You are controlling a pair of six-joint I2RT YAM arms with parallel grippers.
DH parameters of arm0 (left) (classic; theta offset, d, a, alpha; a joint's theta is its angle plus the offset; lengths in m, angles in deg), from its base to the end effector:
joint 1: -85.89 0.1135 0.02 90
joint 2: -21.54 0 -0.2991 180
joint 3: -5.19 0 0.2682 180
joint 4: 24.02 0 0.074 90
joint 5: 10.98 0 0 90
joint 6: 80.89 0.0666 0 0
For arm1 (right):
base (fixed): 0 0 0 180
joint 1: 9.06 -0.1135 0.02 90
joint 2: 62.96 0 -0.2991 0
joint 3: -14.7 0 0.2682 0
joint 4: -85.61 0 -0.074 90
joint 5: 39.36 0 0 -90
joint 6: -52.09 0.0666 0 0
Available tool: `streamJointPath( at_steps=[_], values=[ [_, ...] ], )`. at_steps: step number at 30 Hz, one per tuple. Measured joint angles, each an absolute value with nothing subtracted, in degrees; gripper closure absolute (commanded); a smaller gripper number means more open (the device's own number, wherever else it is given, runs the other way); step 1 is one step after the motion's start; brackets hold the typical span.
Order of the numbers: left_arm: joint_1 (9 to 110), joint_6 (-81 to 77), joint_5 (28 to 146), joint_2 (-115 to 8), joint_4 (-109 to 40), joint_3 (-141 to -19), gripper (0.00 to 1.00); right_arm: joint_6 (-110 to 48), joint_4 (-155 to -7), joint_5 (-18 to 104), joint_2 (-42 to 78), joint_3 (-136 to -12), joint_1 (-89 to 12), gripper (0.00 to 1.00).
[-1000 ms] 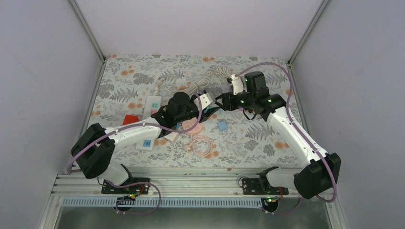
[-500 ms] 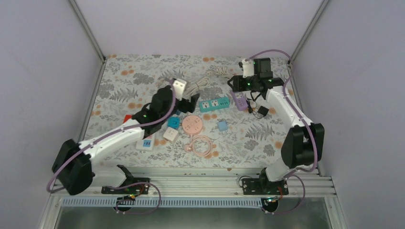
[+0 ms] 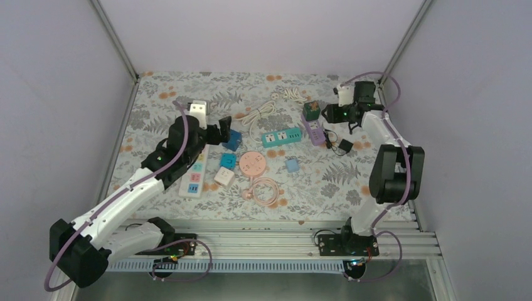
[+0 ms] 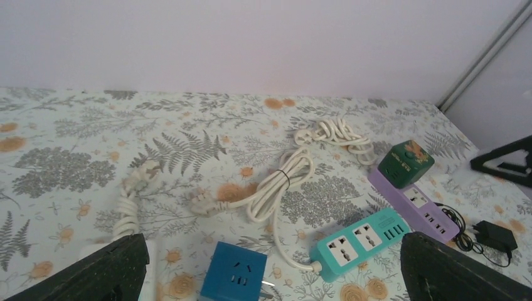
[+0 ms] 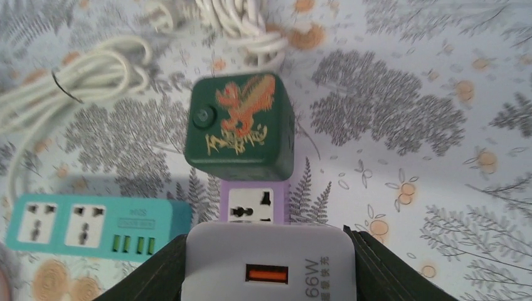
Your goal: Insert the plug
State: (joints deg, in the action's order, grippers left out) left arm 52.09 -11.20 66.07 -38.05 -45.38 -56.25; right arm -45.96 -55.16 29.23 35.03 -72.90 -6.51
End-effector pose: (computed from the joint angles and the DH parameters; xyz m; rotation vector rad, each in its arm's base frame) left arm 0.2307 -0.1365 0.3337 0.0726 1.9235 -0.4227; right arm 0.4142 0.0059 0.2577 -0.2800 2.3738 0.3678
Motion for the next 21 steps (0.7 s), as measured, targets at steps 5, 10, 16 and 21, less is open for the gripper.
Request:
streamJointPath(
  at_steps=[5,10,16,21],
  values=[
    [53.3,-11.2,65.9,-36.5,-46.4,-56.3,0.00,-49.3,-55.6,28.9,39.5,-72.9,-6.7,0.66],
    [54.2,-10.9,65.9,-36.5,-47.1,-56.4,0.00,-50.5,-58.9,28.7,40.5,-72.4,-6.7,0.66],
    [54.7,-10.8,65.9,-36.7,-47.0,-56.8,0.00,-50.8,-62.5,28.3,41.0,-71.9,-6.9,0.66],
    [54.8,-10.8,66.0,-37.1,-47.0,-56.8,0.00,-51.5,-63.0,27.5,41.9,-71.3,-7.2,0.66]
  ],
)
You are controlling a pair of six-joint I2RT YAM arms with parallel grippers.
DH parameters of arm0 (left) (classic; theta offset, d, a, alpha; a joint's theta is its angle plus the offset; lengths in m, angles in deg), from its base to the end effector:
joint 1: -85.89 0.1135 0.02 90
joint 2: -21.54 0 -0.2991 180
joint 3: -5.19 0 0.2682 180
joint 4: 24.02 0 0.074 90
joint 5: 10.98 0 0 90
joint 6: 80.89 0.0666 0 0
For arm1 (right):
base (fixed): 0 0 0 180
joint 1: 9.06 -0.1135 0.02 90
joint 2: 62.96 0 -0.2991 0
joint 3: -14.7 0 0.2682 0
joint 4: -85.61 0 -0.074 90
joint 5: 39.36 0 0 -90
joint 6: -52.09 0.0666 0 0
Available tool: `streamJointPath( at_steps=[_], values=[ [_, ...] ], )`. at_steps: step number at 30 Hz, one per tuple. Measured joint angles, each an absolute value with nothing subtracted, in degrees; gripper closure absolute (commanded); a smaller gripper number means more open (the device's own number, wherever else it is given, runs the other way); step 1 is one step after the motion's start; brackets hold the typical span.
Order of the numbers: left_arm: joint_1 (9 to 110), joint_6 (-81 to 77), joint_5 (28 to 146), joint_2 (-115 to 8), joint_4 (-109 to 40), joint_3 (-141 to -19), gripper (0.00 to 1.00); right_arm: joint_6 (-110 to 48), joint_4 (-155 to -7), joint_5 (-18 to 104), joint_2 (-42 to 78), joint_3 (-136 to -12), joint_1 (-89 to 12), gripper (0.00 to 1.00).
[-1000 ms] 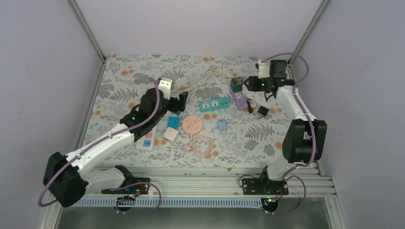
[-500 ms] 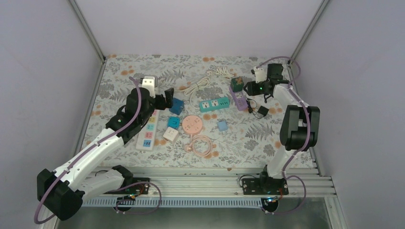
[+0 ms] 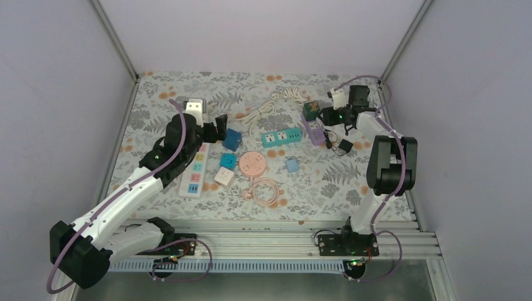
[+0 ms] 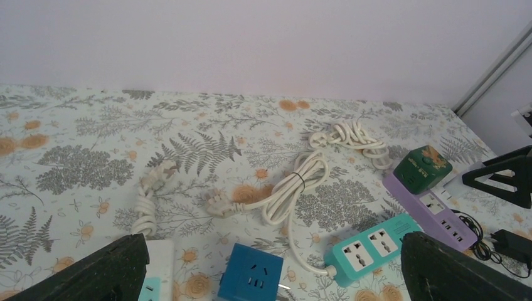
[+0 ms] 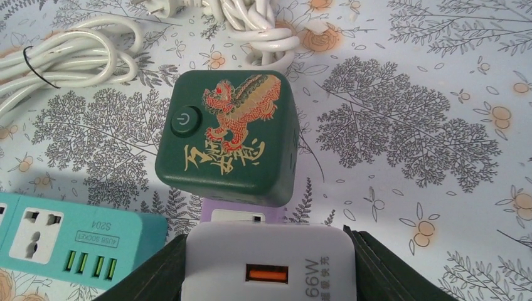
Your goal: Insert the plug
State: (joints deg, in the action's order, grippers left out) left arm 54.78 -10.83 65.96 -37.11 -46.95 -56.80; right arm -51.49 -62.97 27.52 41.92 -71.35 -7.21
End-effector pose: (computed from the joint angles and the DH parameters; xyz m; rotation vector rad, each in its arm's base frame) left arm 0.2329 -0.1230 0.3380 0.0325 1.9219 -0.3846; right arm 0.4378 0.0120 0.2120 -0.4183 2.3500 0.3670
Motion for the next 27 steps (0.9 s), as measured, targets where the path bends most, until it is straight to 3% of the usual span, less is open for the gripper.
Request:
streamJointPath(
  at_steps=[27],
  values=[
    [55.9,-10.0,66.0,-37.8,-46.9,-56.8,0.00,-51.8,-67.6,35.3,44.7,-68.7,-11.2,0.65]
  ],
)
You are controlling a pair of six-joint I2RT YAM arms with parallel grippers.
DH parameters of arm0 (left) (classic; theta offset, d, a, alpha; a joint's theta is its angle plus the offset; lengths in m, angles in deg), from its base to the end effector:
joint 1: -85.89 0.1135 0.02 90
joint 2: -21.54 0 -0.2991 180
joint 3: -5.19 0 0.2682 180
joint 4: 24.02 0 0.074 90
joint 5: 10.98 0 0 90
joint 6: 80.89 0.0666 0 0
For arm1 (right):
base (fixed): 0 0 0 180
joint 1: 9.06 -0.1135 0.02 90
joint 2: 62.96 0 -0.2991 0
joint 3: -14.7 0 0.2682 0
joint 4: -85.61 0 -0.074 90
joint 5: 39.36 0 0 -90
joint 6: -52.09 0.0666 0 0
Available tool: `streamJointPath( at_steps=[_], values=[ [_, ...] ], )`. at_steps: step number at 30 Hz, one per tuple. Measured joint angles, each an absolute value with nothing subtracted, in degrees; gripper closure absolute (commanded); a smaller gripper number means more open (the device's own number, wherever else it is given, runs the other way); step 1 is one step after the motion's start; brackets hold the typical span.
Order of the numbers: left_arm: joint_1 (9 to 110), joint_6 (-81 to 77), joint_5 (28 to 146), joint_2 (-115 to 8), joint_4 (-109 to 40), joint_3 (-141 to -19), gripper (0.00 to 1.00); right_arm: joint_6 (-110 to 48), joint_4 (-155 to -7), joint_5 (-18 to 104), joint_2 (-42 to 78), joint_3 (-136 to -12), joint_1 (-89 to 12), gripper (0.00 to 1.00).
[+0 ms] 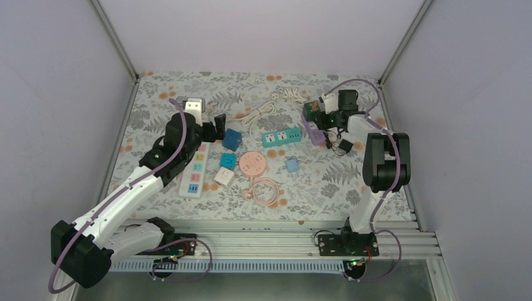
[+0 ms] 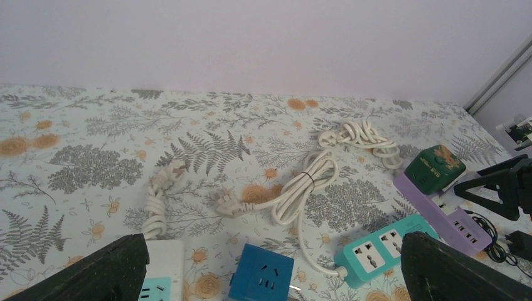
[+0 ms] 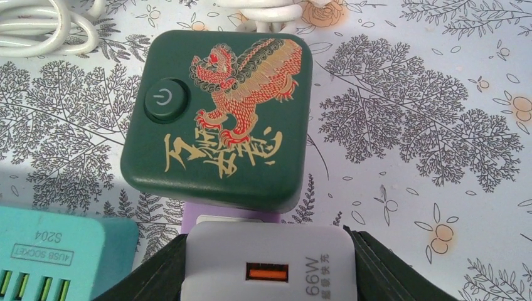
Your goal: Insert the plug
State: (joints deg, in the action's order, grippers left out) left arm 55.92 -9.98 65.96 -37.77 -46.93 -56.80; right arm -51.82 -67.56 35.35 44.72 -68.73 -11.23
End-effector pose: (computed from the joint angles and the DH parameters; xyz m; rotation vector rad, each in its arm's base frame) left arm 0.2376 -0.1196 0.3352 0.0295 1.9304 -0.3567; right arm 0.4412 0.0343 0.1808 -0.4541 2.3908 0.2367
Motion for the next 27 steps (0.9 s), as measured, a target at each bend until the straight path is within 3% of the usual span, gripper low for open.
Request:
streamJointPath(
  at_steps=[15,27],
  values=[
    [56.3,-9.8,66.0,-37.9,-47.0,-56.8,0.00,-49.7,-69.3,35.2,44.7,-67.9,-11.2,0.61],
    [56.7,-9.8,66.0,-38.0,-46.9,-56.8,0.00,-42.7,-79.1,36.9,39.7,-58.3,-12.7,0.58]
  ],
)
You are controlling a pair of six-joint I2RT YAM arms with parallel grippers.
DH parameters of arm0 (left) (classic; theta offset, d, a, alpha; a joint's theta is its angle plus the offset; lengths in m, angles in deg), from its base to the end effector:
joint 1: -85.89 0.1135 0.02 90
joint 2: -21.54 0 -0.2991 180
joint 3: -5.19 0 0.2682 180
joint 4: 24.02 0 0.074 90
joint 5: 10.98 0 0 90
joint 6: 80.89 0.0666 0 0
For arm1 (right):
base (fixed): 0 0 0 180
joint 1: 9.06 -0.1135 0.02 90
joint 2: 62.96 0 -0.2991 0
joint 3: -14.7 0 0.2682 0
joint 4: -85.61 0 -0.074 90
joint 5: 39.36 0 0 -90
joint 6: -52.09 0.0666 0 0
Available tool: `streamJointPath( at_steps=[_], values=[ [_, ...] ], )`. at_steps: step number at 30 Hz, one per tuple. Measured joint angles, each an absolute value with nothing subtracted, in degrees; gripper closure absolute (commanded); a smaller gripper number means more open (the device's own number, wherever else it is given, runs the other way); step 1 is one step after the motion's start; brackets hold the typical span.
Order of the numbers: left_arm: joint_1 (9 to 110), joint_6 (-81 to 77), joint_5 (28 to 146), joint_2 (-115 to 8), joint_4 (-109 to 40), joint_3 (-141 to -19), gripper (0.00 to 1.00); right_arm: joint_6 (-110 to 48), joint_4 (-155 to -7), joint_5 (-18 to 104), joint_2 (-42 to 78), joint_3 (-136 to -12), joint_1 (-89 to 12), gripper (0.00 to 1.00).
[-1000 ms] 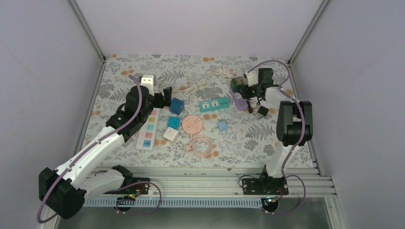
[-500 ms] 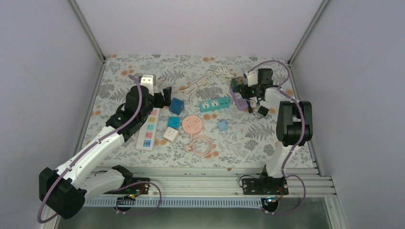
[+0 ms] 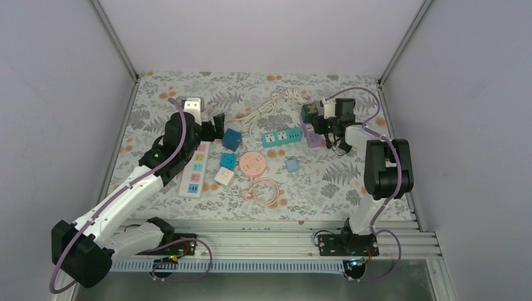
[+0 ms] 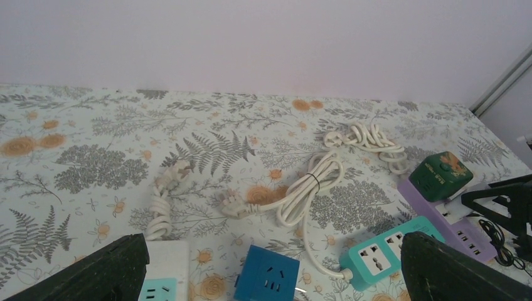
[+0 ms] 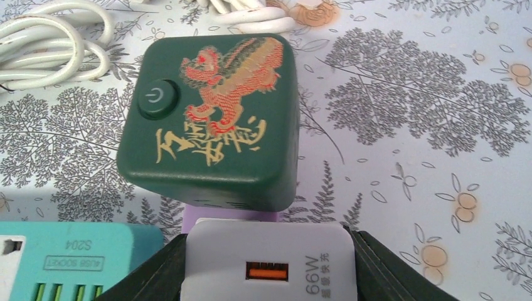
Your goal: Insert the plug
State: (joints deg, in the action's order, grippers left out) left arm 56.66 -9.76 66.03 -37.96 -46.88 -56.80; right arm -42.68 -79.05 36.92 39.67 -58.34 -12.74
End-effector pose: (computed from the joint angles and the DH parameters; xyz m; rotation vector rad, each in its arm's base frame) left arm 0.2397 -0.1170 0.3345 0.0220 1.9320 -0.3456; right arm 0.4149 0.0425 0.1750 -0.2889 2.3250 0.2723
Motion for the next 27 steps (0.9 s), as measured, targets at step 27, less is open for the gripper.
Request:
streamJointPath(
  at_steps=[27],
  values=[
    [56.9,-9.8,66.1,-38.0,-46.0,-56.8,0.00,-36.1,-83.2,44.0,39.1,-56.1,-18.0,0.33]
  ],
)
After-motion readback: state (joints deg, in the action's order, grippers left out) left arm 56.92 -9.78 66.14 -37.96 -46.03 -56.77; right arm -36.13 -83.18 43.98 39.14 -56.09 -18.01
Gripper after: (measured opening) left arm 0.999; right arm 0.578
